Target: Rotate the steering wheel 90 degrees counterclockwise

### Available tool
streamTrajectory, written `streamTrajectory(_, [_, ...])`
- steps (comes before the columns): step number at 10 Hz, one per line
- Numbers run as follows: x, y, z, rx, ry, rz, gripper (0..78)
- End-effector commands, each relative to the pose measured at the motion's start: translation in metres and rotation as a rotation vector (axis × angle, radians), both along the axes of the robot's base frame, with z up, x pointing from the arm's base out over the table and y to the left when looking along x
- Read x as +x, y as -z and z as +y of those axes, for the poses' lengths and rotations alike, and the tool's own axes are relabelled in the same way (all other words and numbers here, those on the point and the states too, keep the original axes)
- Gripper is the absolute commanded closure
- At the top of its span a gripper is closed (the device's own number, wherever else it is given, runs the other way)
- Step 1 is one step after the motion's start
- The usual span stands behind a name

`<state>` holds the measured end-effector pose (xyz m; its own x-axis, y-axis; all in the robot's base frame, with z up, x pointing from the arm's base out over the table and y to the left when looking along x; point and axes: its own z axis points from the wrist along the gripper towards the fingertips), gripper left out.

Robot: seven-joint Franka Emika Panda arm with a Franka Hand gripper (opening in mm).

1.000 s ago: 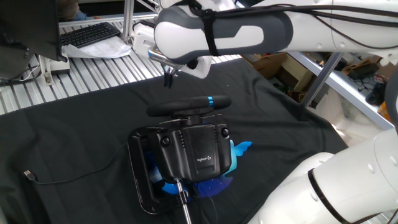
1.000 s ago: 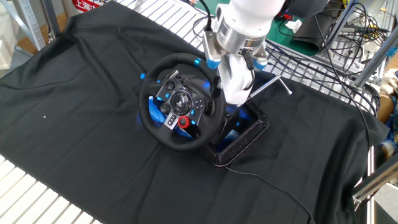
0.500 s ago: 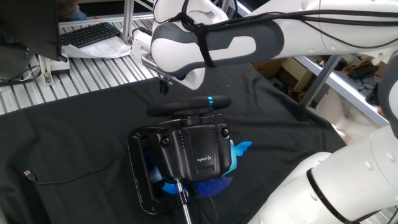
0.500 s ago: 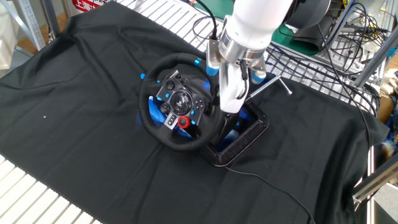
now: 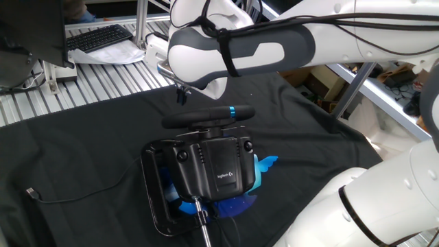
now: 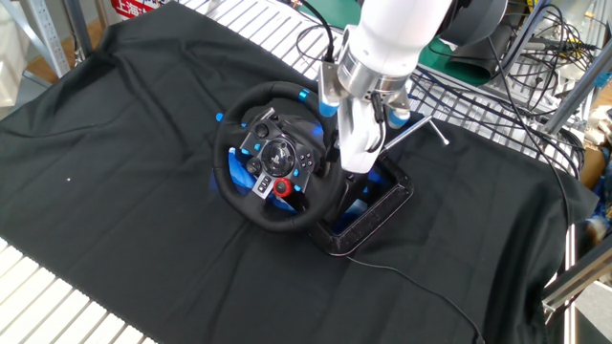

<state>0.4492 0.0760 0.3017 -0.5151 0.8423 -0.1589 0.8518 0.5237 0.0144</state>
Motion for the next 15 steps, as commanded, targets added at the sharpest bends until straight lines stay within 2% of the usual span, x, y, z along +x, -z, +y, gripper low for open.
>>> streamTrajectory(1, [0.001,-0.001,0.0,0.02,0.043,-0.097,77.6])
streamTrajectory(2, [0.001,-0.001,0.0,0.031,0.052,-0.105,77.6])
streamTrajectory(4, [0.001,-0.001,0.0,0.046,0.067,-0.104,77.6])
streamTrajectory(5, [0.001,-0.001,0.0,0.076,0.067,-0.099,77.6])
streamTrajectory(8, [0.001,-0.001,0.0,0.06,0.059,-0.089,77.6])
streamTrajectory(9, [0.001,-0.001,0.0,0.019,0.056,-0.085,77.6])
streamTrajectory(11, [0.001,-0.001,0.0,-0.021,0.097,-0.084,77.6])
streamTrajectory(13, [0.001,-0.001,0.0,0.013,0.144,-0.068,77.6])
streamTrajectory(14, [-0.001,-0.002,0.003,0.01,0.171,-0.071,77.6])
streamTrajectory(15, [-0.006,-0.008,0.013,0.006,0.214,-0.066,77.6])
